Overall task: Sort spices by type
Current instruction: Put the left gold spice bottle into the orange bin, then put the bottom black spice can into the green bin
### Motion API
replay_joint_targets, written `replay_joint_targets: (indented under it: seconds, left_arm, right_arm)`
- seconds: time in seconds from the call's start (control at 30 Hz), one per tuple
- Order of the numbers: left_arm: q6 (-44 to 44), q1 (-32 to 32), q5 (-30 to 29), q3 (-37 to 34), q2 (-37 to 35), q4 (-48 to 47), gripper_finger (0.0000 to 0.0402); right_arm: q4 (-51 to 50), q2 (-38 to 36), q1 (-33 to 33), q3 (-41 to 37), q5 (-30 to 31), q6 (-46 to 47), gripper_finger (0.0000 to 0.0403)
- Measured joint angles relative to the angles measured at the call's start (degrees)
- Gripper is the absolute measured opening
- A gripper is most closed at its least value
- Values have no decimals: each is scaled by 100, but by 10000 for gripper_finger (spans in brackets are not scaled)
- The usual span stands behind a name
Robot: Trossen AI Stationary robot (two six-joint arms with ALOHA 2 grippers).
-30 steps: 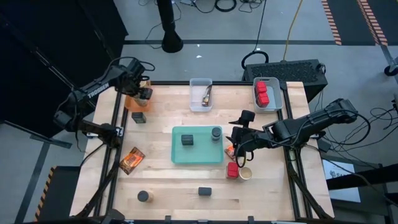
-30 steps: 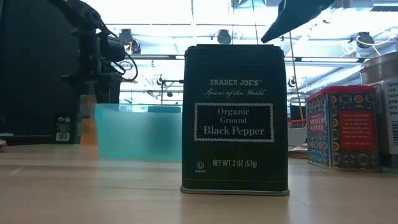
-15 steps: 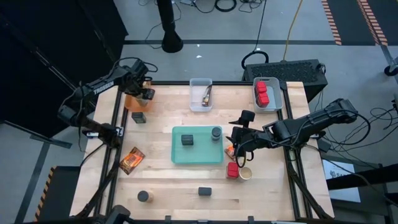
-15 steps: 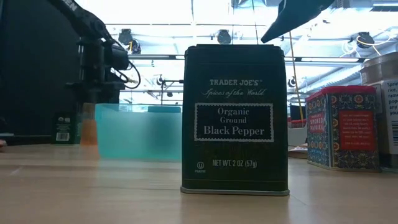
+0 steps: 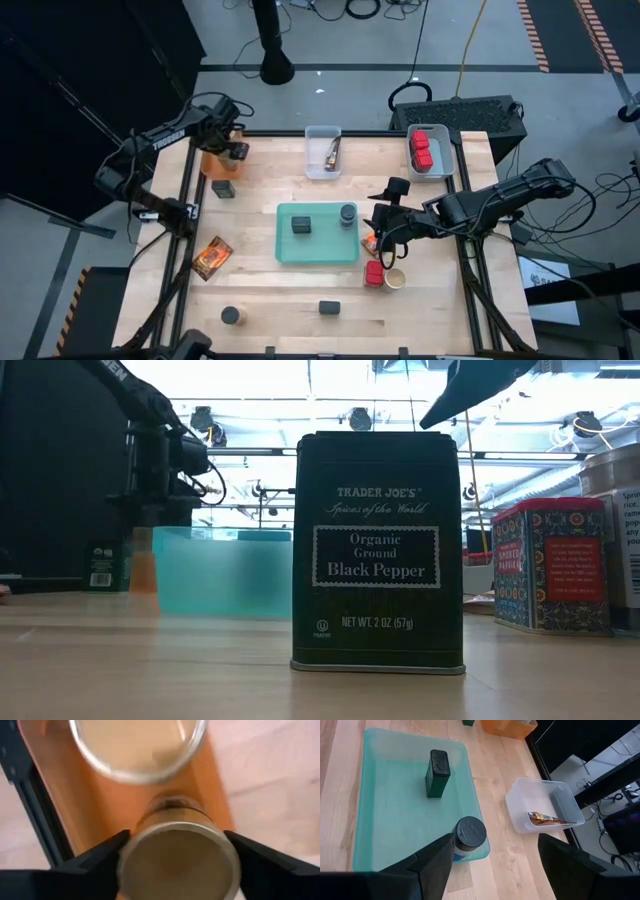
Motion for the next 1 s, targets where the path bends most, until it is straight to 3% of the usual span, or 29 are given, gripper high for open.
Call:
replay_joint_targets:
  seconds: [0.1,0.2,0.5,0.8,1.0]
  left_arm:
    - [30,-4,5,33,-18,-340,365]
    - [39,-32,34,88,-82,-570,382]
    - [52,-92,98,97,-332,-840,386]
    - [205,-311,172,304,-1036,-1184,388]
    - [165,-1188,780,346,-1984,-140,388]
  right_arm:
    - [2,0,0,0,0,-2,270]
    - [23,0,0,0,0,-2,270]
    - [44,0,-11,0,24,9,270]
    - [231,0,-35,-4,28,-13,270]
    - [540,0,-216,-4,31,-28,270]
